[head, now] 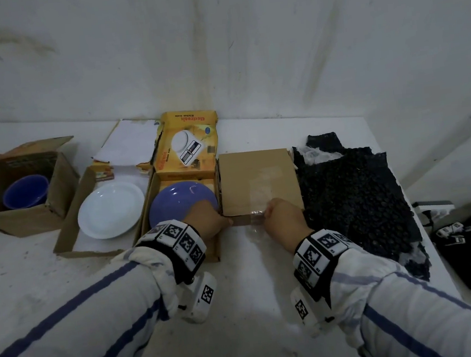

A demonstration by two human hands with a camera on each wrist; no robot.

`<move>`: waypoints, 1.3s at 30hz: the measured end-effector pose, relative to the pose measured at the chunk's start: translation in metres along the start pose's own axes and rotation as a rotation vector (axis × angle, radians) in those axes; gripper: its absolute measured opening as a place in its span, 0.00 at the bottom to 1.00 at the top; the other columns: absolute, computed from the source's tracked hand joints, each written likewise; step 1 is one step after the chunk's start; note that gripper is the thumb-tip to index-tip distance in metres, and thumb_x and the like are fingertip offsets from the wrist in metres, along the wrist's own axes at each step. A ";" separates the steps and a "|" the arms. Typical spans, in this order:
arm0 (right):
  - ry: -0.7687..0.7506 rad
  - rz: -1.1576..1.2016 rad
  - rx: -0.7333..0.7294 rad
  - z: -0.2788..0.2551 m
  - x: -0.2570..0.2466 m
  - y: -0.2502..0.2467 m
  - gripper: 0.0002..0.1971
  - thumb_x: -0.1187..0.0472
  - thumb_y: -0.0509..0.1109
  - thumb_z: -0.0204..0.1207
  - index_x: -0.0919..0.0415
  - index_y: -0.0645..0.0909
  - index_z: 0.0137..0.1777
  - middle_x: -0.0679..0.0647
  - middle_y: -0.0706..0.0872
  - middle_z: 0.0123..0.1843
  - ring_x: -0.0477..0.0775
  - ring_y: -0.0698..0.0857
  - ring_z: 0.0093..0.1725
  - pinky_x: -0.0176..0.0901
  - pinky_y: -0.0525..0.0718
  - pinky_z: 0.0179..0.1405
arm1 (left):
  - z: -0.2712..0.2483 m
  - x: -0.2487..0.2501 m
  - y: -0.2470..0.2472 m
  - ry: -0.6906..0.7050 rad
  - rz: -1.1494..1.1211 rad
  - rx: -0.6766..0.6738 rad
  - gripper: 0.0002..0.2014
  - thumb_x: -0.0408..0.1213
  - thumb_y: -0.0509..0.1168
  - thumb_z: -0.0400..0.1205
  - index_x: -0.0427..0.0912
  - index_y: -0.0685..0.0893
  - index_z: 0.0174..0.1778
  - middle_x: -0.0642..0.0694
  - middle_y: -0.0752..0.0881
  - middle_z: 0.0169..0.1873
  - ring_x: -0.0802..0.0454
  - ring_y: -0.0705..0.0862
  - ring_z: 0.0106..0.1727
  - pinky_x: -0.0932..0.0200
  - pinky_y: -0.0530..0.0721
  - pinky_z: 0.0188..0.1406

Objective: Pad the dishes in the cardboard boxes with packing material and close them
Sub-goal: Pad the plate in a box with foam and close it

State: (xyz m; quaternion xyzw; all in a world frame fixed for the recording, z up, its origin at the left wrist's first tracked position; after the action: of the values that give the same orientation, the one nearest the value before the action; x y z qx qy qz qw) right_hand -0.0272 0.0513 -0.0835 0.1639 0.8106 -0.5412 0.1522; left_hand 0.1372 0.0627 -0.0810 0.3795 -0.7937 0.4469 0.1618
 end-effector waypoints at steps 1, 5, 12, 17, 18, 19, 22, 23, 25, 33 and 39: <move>0.004 -0.002 0.007 -0.002 0.001 -0.001 0.10 0.71 0.61 0.76 0.66 0.79 0.55 0.63 0.85 0.57 0.63 0.84 0.59 0.43 0.80 0.54 | 0.000 0.001 0.002 0.011 0.017 0.042 0.12 0.39 0.71 0.78 0.41 0.77 0.32 0.47 0.76 0.28 0.51 0.77 0.34 0.61 0.72 0.31; -0.024 0.037 0.031 -0.004 0.002 -0.004 0.10 0.70 0.62 0.76 0.66 0.79 0.55 0.62 0.86 0.56 0.61 0.83 0.58 0.40 0.78 0.50 | 0.000 0.004 0.006 0.068 0.117 0.161 0.10 0.41 0.68 0.80 0.36 0.81 0.41 0.46 0.80 0.34 0.44 0.81 0.46 0.56 0.74 0.43; -0.134 -0.056 0.020 -0.004 0.001 -0.004 0.13 0.72 0.59 0.77 0.66 0.80 0.57 0.63 0.86 0.56 0.62 0.84 0.58 0.43 0.79 0.54 | 0.005 0.006 -0.005 -0.009 0.058 0.140 0.07 0.34 0.63 0.80 0.37 0.83 0.38 0.42 0.83 0.38 0.44 0.82 0.45 0.55 0.78 0.48; -0.200 -0.147 0.009 -0.006 0.005 -0.007 0.15 0.71 0.58 0.77 0.63 0.82 0.58 0.63 0.87 0.55 0.63 0.84 0.56 0.46 0.81 0.53 | 0.008 0.010 -0.003 0.203 -0.107 0.314 0.04 0.33 0.66 0.75 0.41 0.79 0.44 0.44 0.79 0.45 0.46 0.79 0.49 0.59 0.76 0.44; -0.218 -0.178 0.009 -0.006 0.005 -0.007 0.16 0.71 0.58 0.76 0.62 0.82 0.59 0.62 0.87 0.55 0.63 0.84 0.57 0.46 0.81 0.53 | 0.008 0.013 -0.001 0.284 -0.044 0.318 0.10 0.34 0.67 0.75 0.43 0.81 0.52 0.43 0.79 0.54 0.44 0.77 0.58 0.57 0.76 0.53; -0.230 -0.210 0.006 -0.006 0.005 -0.008 0.16 0.71 0.59 0.76 0.61 0.82 0.60 0.62 0.87 0.55 0.63 0.84 0.57 0.46 0.81 0.53 | 0.006 0.018 0.001 0.340 0.080 0.274 0.16 0.36 0.67 0.76 0.46 0.81 0.61 0.43 0.75 0.64 0.43 0.73 0.67 0.55 0.70 0.63; -0.256 -0.265 0.002 -0.004 0.005 -0.009 0.16 0.68 0.60 0.77 0.59 0.83 0.61 0.60 0.87 0.55 0.62 0.85 0.56 0.45 0.82 0.52 | 0.007 0.036 0.007 0.433 0.467 0.143 0.28 0.46 0.65 0.81 0.51 0.69 0.77 0.42 0.57 0.81 0.43 0.55 0.81 0.55 0.52 0.77; -0.267 -0.284 -0.005 -0.003 0.005 -0.009 0.16 0.66 0.60 0.78 0.58 0.84 0.61 0.60 0.87 0.55 0.62 0.85 0.56 0.45 0.82 0.51 | 0.010 0.039 0.008 0.430 0.524 0.104 0.31 0.51 0.66 0.79 0.53 0.67 0.79 0.42 0.54 0.82 0.42 0.51 0.82 0.50 0.52 0.79; -0.300 -0.337 -0.025 0.000 0.005 -0.008 0.15 0.63 0.58 0.80 0.59 0.85 0.59 0.60 0.88 0.54 0.62 0.85 0.53 0.45 0.81 0.48 | 0.017 0.040 0.010 0.401 0.568 0.088 0.33 0.55 0.69 0.75 0.57 0.68 0.77 0.44 0.57 0.81 0.39 0.54 0.81 0.42 0.59 0.79; -0.343 -0.463 -0.082 0.005 -0.002 -0.011 0.14 0.66 0.56 0.81 0.68 0.83 0.54 0.64 0.86 0.52 0.64 0.84 0.53 0.44 0.72 0.41 | 0.026 0.036 0.029 0.472 0.770 0.330 0.33 0.54 0.71 0.71 0.53 0.69 0.71 0.43 0.71 0.68 0.39 0.73 0.64 0.49 0.78 0.53; -0.381 -0.580 -0.200 0.010 -0.008 -0.015 0.15 0.65 0.54 0.83 0.67 0.81 0.58 0.64 0.84 0.58 0.63 0.83 0.57 0.43 0.71 0.44 | 0.034 0.031 0.031 0.511 0.763 0.279 0.34 0.47 0.73 0.71 0.51 0.68 0.72 0.41 0.70 0.69 0.36 0.71 0.66 0.47 0.79 0.56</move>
State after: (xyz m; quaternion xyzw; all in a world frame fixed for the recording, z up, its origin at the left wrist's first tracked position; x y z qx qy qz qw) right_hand -0.0260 0.0353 -0.0713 -0.1922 0.8296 -0.5006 0.1560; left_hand 0.0962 0.0299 -0.0991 -0.0426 -0.7436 0.6557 0.1236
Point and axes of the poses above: each hand's wrist, its own z-axis towards the middle knuckle, its own y-axis out of the palm, x = y × z, the point moved 1 cm from there along z, towards the middle knuckle
